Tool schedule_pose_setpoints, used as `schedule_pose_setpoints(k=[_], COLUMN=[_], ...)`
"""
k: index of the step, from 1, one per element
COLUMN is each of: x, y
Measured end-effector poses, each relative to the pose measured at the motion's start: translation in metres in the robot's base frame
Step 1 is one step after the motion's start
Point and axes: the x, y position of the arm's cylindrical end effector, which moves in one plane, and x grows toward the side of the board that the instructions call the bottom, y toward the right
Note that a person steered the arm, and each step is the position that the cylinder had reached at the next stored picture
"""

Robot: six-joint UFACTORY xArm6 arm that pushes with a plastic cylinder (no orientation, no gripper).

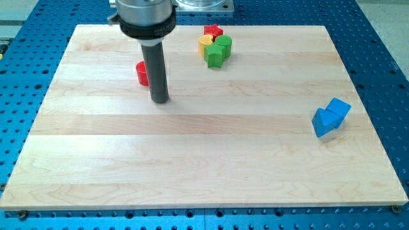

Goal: Add the red circle and hexagon in the group of blocks

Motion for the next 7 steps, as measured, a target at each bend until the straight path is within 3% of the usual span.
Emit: schedule_pose_setpoints(k=[2, 3, 4, 5, 6, 7], x=[-0.063, -0.025, -0.035, -0.062, -0.083, -0.091], y=[0.001, -0.05, -0.113, -0.093, -0.022, -0.045])
